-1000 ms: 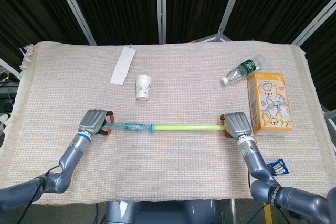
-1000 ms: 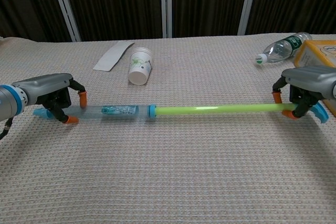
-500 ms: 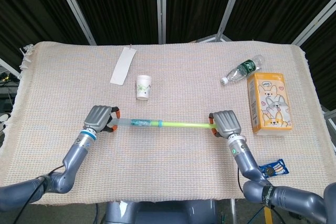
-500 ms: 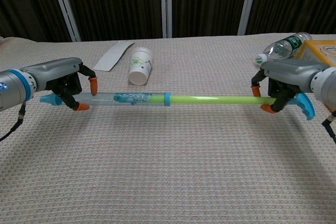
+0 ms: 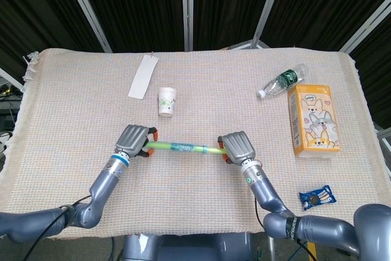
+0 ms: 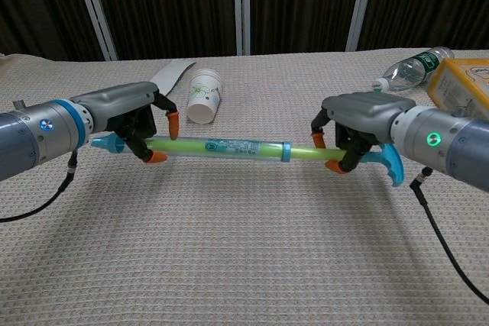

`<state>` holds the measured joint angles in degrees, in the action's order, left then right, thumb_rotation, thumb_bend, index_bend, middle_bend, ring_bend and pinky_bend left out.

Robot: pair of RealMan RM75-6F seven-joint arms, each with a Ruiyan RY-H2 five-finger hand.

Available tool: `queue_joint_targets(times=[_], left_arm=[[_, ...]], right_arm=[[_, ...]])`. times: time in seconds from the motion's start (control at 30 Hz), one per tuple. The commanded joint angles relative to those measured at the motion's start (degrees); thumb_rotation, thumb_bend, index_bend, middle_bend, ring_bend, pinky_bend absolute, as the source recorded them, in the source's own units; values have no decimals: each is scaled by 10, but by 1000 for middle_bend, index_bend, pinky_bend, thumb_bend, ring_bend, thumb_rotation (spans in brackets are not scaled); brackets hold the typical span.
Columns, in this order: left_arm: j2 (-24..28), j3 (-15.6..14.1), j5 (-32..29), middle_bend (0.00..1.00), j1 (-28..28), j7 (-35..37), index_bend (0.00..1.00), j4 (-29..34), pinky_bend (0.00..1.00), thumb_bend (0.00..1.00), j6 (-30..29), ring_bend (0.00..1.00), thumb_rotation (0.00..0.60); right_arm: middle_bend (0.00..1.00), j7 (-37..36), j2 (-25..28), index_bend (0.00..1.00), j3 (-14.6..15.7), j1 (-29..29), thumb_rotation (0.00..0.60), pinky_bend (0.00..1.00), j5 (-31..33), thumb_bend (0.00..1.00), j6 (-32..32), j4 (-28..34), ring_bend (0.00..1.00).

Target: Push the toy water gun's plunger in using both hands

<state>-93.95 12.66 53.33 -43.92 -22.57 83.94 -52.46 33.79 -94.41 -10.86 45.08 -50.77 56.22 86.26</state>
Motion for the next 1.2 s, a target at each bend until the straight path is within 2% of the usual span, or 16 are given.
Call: queue_joint_targets(times=[0.03, 0.47, 0.53, 0.57, 0.6, 0.63, 0.67, 0.73, 0.8, 0.87, 1.07, 1.17, 1.2], left_arm=[[-4, -1, -5, 948, -4, -3, 803, 1, 1000, 373, -2, 877, 600], [-15, -2, -11, 948, -10, 6, 780, -4, 1000, 371, -5, 877, 600], [-16, -3, -11, 948, -11, 10, 665, -5, 1000, 356, -3, 877, 600], [-17, -3, -10, 947, -11, 12, 564, -5, 1000, 349, -3, 876, 600], [-17, -5, -6, 944, -11, 14, 480, -6, 1000, 345, -3, 874, 600], [-17, -5, -5, 937, -10, 16, 343, -6, 1000, 342, -3, 870, 600], [-17, -6, -3, 933, -9, 19, 256, -7, 1000, 342, -3, 868, 600], [-11, -10, 1, 921, -6, 28, 57, -6, 1000, 342, -1, 863, 600], [-6, -13, 7, 916, -1, 36, 6, -7, 1000, 342, -6, 862, 600], [7, -19, 12, 914, 13, 45, 0, -2, 1000, 342, -18, 860, 600], [44, -32, 36, 895, 42, 64, 0, 16, 1000, 344, -46, 844, 600], [80, -49, 69, 821, 67, 75, 0, 39, 975, 345, -75, 784, 600], [93, -54, 85, 759, 80, 84, 0, 48, 924, 344, -93, 731, 600]], right_arm=[[1000, 7, -9, 652, -4, 7, 600, 1000, 2, 500, 4, -3, 1000], [1000, 17, -23, 646, -9, 19, 600, 1000, 16, 500, 12, -7, 1000], [1000, 19, -23, 587, -10, 21, 600, 1000, 19, 459, 13, -6, 1000], [1000, 20, -22, 502, -11, 21, 600, 1000, 20, 363, 14, -5, 1000], [1000, 21, -21, 393, -11, 22, 600, 1000, 21, 219, 14, -3, 1000], [1000, 22, -20, 316, -11, 22, 600, 1000, 22, 129, 15, -1, 1000], [1000, 24, -17, 219, -10, 22, 600, 1000, 23, 33, 15, 1, 1000], [1000, 24, -9, 108, -8, 19, 600, 1000, 17, 0, 21, 8, 1000], [1000, 18, -1, 45, -3, 14, 600, 1000, 4, 0, 27, 12, 1000], [1000, 7, 19, 14, 7, 0, 600, 1000, -12, 0, 40, 22, 1000], [1000, -18, 65, 0, 28, -30, 600, 1000, -51, 0, 64, 48, 1000], [997, -56, 106, 0, 45, -58, 600, 1000, -99, 0, 86, 63, 1000], [985, -73, 121, 1, 52, -70, 600, 1000, -119, 0, 97, 64, 1000]])
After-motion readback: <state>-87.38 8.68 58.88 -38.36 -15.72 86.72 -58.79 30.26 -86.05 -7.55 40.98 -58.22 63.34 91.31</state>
